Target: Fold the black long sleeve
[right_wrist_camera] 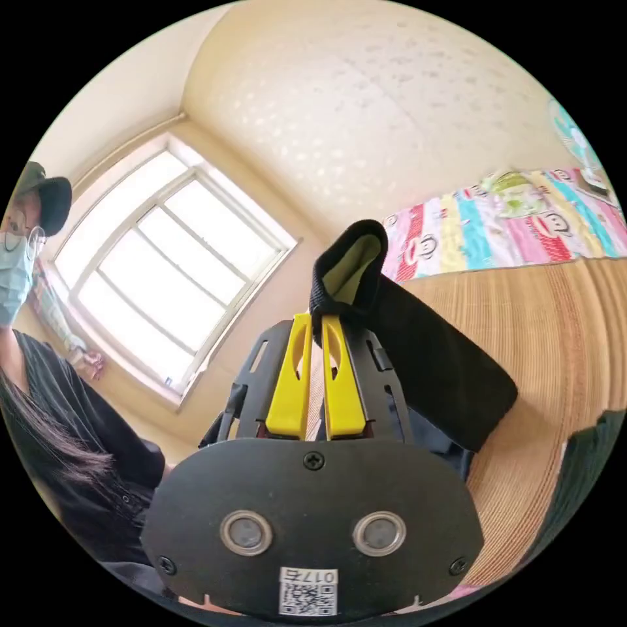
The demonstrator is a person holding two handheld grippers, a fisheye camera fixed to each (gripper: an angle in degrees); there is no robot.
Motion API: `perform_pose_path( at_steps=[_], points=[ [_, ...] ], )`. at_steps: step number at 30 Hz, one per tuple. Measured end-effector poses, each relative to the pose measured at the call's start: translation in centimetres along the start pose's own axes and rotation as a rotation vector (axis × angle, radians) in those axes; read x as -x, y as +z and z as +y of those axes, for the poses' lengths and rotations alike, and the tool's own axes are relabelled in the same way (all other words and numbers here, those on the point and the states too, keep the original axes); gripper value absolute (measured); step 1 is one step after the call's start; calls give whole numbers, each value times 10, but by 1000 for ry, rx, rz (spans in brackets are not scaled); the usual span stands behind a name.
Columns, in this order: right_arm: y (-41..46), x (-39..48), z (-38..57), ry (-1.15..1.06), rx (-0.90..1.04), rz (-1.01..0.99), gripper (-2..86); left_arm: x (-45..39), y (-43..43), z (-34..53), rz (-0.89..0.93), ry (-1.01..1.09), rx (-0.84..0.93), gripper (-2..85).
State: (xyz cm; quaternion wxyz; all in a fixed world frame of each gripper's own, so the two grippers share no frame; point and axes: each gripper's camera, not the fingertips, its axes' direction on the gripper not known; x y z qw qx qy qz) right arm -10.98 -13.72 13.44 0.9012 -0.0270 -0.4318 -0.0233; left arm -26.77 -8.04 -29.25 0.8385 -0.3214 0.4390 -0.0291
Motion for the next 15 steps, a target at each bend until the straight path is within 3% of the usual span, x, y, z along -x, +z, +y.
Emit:
perform_pose_path(
  at_steps=[2,4,9,11,13,15],
  points=[
    [95,-8,17,50,218,-18,50,20,-2,2,-32,-53,-7,63],
    [120,-19,39,126,271,5,67,36,-6,2,-60,-93,-9,74],
    [89,-60,121,369,318,267,80,76,-21,4,-153,-137,0,83],
    [61,-77,166,478,406,529,90,90,-18,0,-204,-127,44,95],
    [46,-84,195,515,457,670,96,95,-12,-7,-223,-98,69,99],
    [44,-91,219,547,518,667,95,98,-2,-17,-226,-73,101,97]
  ],
)
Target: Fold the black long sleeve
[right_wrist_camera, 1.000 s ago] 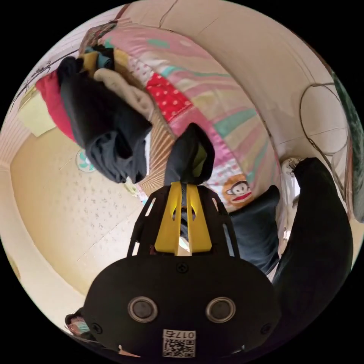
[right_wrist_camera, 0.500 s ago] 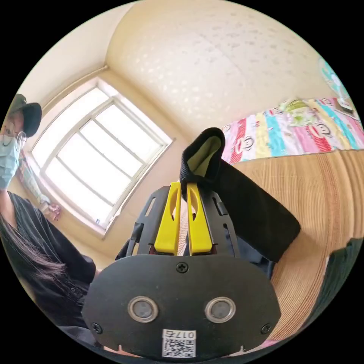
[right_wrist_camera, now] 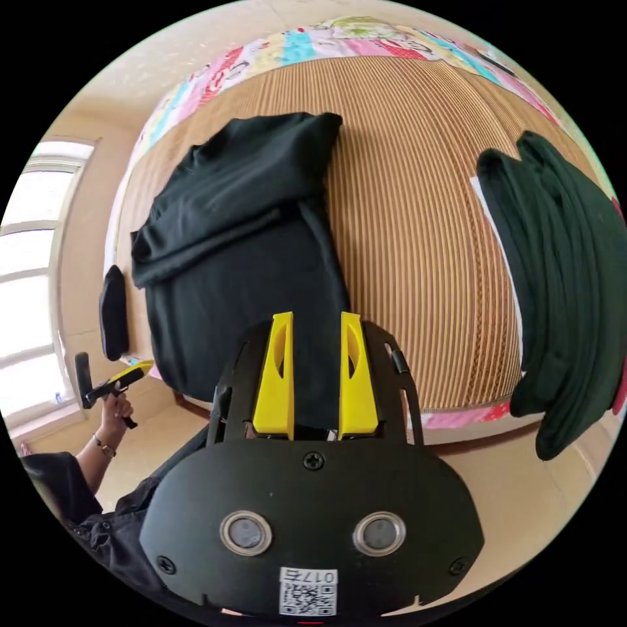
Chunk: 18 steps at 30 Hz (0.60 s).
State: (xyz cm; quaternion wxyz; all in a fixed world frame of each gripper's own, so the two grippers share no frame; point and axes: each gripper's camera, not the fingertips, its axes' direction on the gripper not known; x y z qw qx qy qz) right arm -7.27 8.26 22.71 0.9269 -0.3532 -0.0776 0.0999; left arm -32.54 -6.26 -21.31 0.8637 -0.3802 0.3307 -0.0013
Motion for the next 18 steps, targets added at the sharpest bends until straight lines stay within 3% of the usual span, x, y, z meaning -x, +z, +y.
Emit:
perform_pose_path(
  at_steps=[3,5,9,14,18],
  points=[
    [38,2,12,17,122,-118,71,4,17,-16,43,-23,61,70],
    [32,5,19,139,53,-93,43,9,9,-22,61,-62,68,53],
    [-4,12,14,160,-11,-131,21,8,-33,-32,172,-79,57,38],
    [-85,31,-11,50,-259,-196,23,-10,-120,-66,368,-68,-182,39],
    [-108,23,-55,78,-283,-242,49,-3,-148,-107,365,-141,-316,49]
  ],
)
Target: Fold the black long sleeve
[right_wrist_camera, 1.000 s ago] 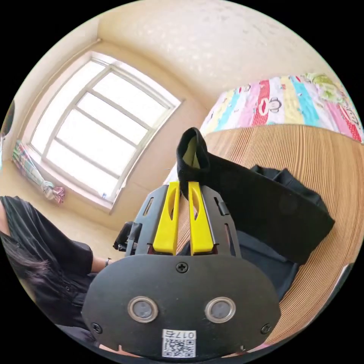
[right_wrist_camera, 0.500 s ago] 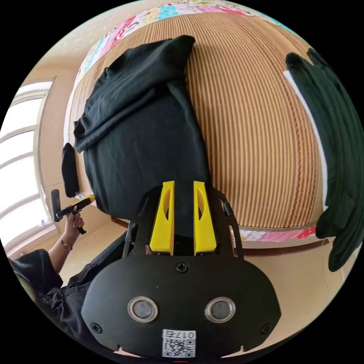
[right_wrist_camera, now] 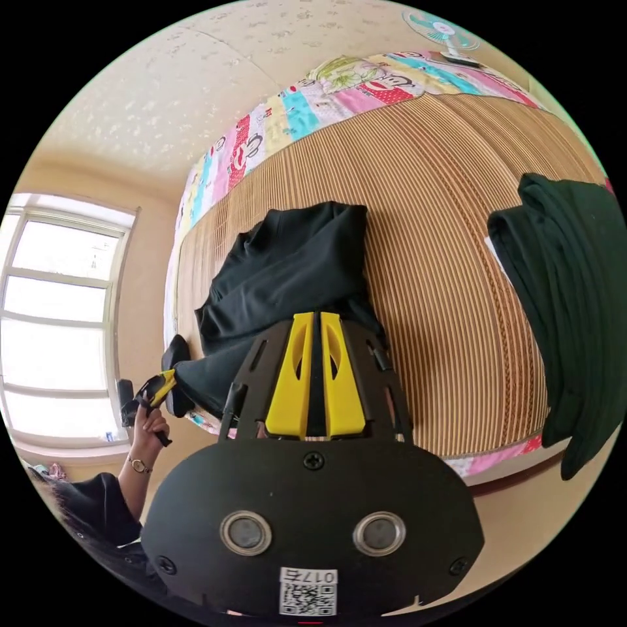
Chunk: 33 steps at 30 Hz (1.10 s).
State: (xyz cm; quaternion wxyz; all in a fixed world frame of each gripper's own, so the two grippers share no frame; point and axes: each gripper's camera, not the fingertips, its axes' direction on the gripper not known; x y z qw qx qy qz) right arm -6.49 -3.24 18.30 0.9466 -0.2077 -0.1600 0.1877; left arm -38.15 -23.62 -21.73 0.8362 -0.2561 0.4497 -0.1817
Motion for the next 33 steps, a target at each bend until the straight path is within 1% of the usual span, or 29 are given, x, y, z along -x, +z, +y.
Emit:
perform_pose_path(
  at_steps=[2,4,7,11,12,14,16,18,20,21,23,24,26,27,28,29,30,32,33],
  points=[
    [-10,-15,-13,1,11,2,95,7,-2,-20,-41,-7,15,83],
    [-17,-33,-9,-10,35,9,106,8,-7,-23,-117,30,46,110],
    [-13,-73,12,7,132,65,109,12,-12,-13,-237,117,137,114],
    [13,-118,36,66,280,35,109,23,0,0,-398,190,281,107],
    [15,-122,38,76,286,30,108,25,2,0,-417,191,299,105],
    [20,-134,41,123,273,10,98,32,14,-14,-445,177,389,100],
    [14,-139,37,139,270,60,81,36,19,-29,-483,131,445,81],
    [7,-140,32,92,306,16,55,35,14,-44,-493,118,503,61],
    [-13,-142,32,38,353,-99,38,28,0,-52,-351,164,612,45],
    [-20,-144,35,30,357,-130,35,25,-6,-51,-315,179,626,45],
    [-48,-161,56,65,378,-288,29,19,-39,-37,-164,204,642,44],
    [-54,-167,64,88,390,-319,28,20,-47,-31,-124,189,643,43],
    [-76,-193,113,197,470,-363,26,29,-79,2,53,81,671,40],
    [-82,-199,127,227,488,-373,26,32,-87,12,99,49,678,40],
    [-95,-210,155,296,512,-414,25,39,-101,33,193,-34,682,40],
    [-112,-220,184,388,485,-499,24,47,-117,54,290,-141,665,40],
    [-122,-225,196,450,440,-556,24,48,-126,62,341,-183,634,39],
    [-153,-239,232,652,207,-842,22,47,-167,75,496,-294,417,39],
    [-158,-238,234,664,160,-890,22,45,-175,74,551,-310,362,39]
  ],
)
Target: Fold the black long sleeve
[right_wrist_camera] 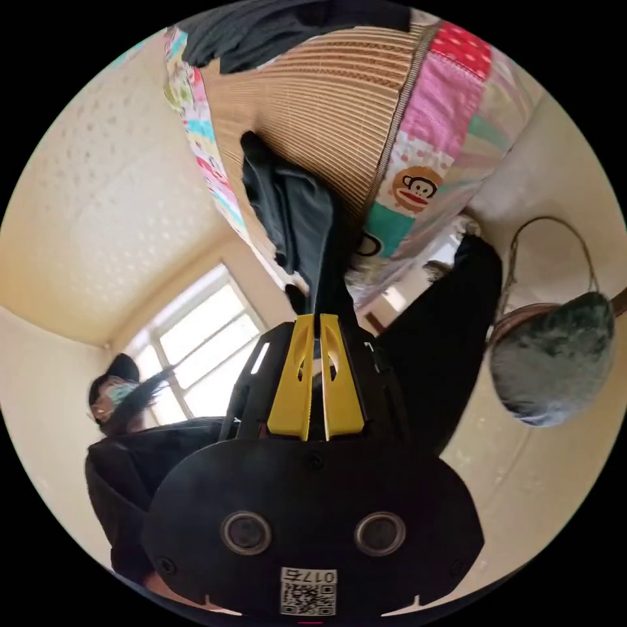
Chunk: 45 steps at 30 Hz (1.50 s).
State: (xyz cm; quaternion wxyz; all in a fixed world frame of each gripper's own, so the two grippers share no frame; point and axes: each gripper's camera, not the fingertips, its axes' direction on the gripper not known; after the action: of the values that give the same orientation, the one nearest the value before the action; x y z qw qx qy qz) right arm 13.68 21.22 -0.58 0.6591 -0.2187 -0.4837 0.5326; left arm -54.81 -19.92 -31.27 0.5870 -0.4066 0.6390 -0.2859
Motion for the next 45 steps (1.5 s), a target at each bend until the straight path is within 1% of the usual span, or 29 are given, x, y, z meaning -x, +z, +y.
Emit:
perform_pose_path(
  at_steps=[1,2,5,7,10,12,13,15,16,18,20,21,23,24,25,27,29,32,33,34,35,36,37,38,39,41,42,44,45],
  points=[
    [0,14,0,-54,-28,-74,21,-13,-9,-1,108,32,-82,39],
    [8,34,-9,-139,-21,-123,21,-29,-14,-10,165,75,-137,39],
    [44,91,-63,-346,9,-258,22,-71,-12,-64,191,179,-181,39],
    [71,121,-108,-418,1,-310,23,-96,-5,-112,185,257,-191,39],
    [122,161,-190,-464,-22,-366,23,-122,11,-201,225,282,-282,41],
    [148,173,-232,-402,-89,-316,23,-127,22,-252,221,255,-354,48],
    [163,179,-253,-367,-124,-245,23,-125,28,-280,195,232,-399,62],
    [183,194,-267,-342,-177,-23,23,-121,35,-311,90,221,-462,87],
    [195,207,-266,-351,-204,107,24,-121,39,-319,-12,218,-497,95],
    [218,226,-254,-443,-186,225,26,-123,50,-315,-160,241,-520,106],
    [262,241,-222,-608,-103,493,29,-123,73,-293,-460,305,-496,117],
    [273,241,-212,-650,-89,580,30,-121,79,-285,-553,308,-500,121],
    [318,234,-176,-830,-62,890,32,-96,94,-249,-848,248,-565,158],
    [329,231,-168,-868,-57,946,31,-86,97,-241,-880,224,-571,165],
    [349,223,-155,-930,-44,1027,30,-62,99,-231,-877,174,-561,180],
    [377,218,-140,-1002,-11,1064,27,-20,100,-225,-741,86,-504,183],
    [411,217,-126,-1066,4,1077,22,36,102,-223,-478,-23,-484,174],
    [439,214,-128,-1054,29,1047,16,83,101,-220,-230,-111,-554,133],
    [443,212,-131,-1042,42,1051,15,90,102,-221,-191,-124,-558,122],
    [449,203,-140,-1008,59,1101,12,99,101,-219,-125,-125,-574,98],
    [453,191,-149,-995,79,1167,9,98,101,-216,-99,-96,-589,85],
    [453,185,-150,-1017,100,1169,8,94,102,-214,-105,-74,-593,78],
    [448,179,-149,-1080,81,1131,7,77,105,-211,-140,4,-585,72],
    [443,179,-149,-1080,66,1100,6,49,114,-207,-209,125,-556,68],
    [441,182,-151,-1053,64,1092,6,32,122,-205,-256,194,-532,67],
    [430,198,-153,-860,72,1088,5,-35,168,-195,-450,456,-416,65],
    [424,201,-150,-835,60,1070,5,-49,184,-191,-488,518,-383,64],
    [378,206,-126,-784,-58,887,5,-92,259,-176,-590,739,-230,63],
    [364,204,-120,-761,-86,840,5,-98,279,-173,-602,785,-187,62]
  ],
)
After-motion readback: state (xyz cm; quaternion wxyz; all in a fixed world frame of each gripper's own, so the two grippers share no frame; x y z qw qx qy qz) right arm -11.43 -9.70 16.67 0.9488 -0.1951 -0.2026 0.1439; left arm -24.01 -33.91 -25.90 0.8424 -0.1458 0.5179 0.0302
